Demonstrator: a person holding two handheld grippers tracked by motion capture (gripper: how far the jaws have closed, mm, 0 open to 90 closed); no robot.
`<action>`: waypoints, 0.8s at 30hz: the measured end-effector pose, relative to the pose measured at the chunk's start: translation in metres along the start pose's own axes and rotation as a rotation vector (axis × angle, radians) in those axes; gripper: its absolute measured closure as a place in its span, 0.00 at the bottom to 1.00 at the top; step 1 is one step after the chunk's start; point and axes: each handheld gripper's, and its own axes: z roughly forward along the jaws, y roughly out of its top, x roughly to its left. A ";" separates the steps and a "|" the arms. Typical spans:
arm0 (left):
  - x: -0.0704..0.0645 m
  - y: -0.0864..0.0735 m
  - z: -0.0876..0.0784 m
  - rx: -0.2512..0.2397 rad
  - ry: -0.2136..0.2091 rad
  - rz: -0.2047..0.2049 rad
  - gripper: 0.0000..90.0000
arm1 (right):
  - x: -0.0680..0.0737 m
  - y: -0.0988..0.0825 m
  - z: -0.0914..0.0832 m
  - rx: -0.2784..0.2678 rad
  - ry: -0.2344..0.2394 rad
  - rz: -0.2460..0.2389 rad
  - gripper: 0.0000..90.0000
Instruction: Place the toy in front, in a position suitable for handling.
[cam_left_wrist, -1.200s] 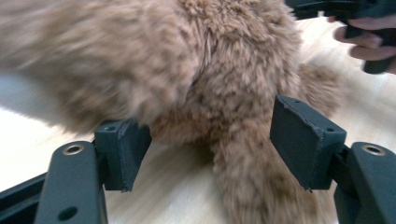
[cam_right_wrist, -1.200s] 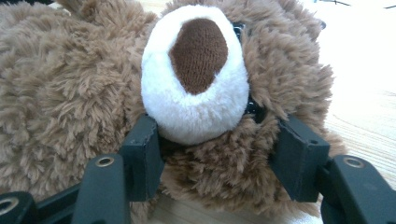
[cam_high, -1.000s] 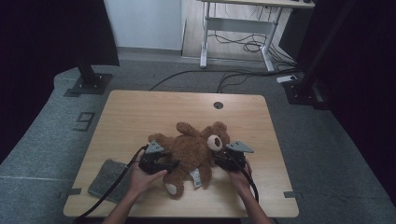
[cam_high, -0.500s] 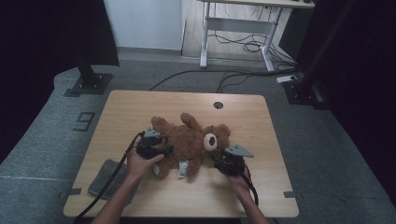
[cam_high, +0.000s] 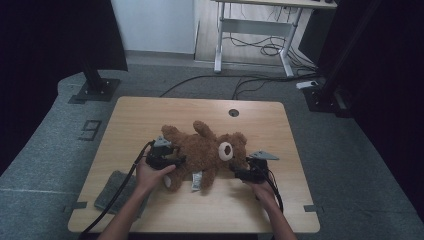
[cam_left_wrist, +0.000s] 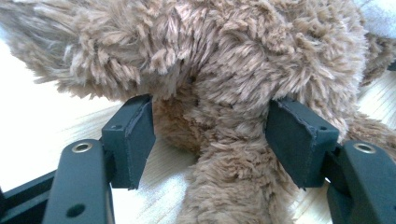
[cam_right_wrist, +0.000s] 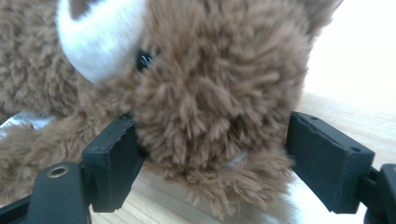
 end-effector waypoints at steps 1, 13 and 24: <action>0.000 0.000 0.000 0.000 -0.001 -0.001 0.36 | -0.001 0.000 0.001 -0.003 0.004 -0.005 0.24; -0.003 -0.008 -0.002 0.031 -0.043 0.007 0.39 | 0.019 -0.013 -0.013 -0.018 0.059 -0.061 0.52; -0.008 -0.014 0.004 0.074 -0.068 0.046 0.37 | 0.015 -0.020 -0.027 -0.060 0.007 -0.050 0.56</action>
